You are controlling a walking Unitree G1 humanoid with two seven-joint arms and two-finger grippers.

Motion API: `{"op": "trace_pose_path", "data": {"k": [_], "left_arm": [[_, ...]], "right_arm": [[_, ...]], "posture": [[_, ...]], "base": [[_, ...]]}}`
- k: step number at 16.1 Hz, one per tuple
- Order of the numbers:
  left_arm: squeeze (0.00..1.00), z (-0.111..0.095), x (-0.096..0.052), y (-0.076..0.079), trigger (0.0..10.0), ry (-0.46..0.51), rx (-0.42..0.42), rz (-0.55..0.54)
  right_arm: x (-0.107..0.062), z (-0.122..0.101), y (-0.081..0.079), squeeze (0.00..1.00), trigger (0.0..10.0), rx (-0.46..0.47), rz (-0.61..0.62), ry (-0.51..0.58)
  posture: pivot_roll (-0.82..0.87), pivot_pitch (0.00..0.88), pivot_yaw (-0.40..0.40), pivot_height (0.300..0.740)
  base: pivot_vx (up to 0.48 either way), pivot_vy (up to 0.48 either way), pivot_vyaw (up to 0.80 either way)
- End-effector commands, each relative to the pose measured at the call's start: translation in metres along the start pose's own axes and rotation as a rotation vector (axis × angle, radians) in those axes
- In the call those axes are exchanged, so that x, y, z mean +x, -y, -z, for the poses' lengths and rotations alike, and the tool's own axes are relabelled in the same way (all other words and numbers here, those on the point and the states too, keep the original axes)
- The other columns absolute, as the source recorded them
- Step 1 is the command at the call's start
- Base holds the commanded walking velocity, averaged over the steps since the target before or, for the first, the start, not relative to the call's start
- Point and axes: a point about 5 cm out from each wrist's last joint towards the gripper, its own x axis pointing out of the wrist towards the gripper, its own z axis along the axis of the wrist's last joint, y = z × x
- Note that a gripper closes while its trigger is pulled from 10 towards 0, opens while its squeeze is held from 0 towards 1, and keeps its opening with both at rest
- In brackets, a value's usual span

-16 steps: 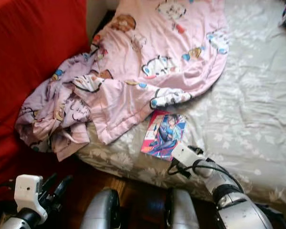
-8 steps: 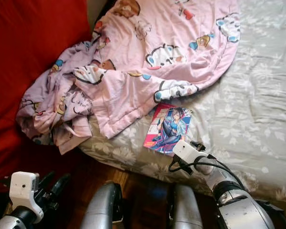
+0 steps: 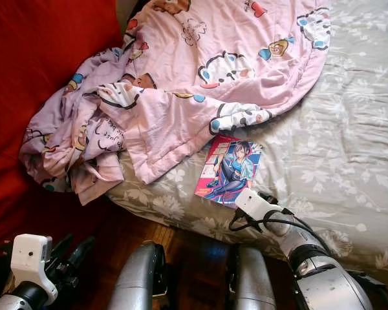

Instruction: Clean up the room

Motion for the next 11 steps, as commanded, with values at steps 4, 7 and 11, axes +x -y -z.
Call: {"op": "trace_pose_path", "data": {"k": [4,7,11], "left_arm": [[0.00,0.0065,-0.0050,-0.0064,10.0,-0.042,-0.013,-0.039],[0.00,0.0069,-0.0025,-0.0052,10.0,-0.040,-0.017,-0.037],[0.00,0.0066,0.0025,-0.0046,10.0,-0.031,-0.019,-0.035]], "right_arm": [[-0.0001,0.0031,-0.0029,0.00,0.0,0.008,-0.007,-0.011],[-0.0003,0.0033,-0.0016,0.00,0.0,0.010,0.000,-0.011],[-0.0008,0.0050,-0.0008,0.00,0.0,0.004,0.001,-0.015]], "posture": [[0.25,0.396,0.122,0.645],[0.25,0.389,0.121,0.645],[0.24,0.377,0.117,0.645]], "base": [[0.000,0.000,0.00],[0.000,0.000,0.00],[0.000,0.000,0.00]]}}
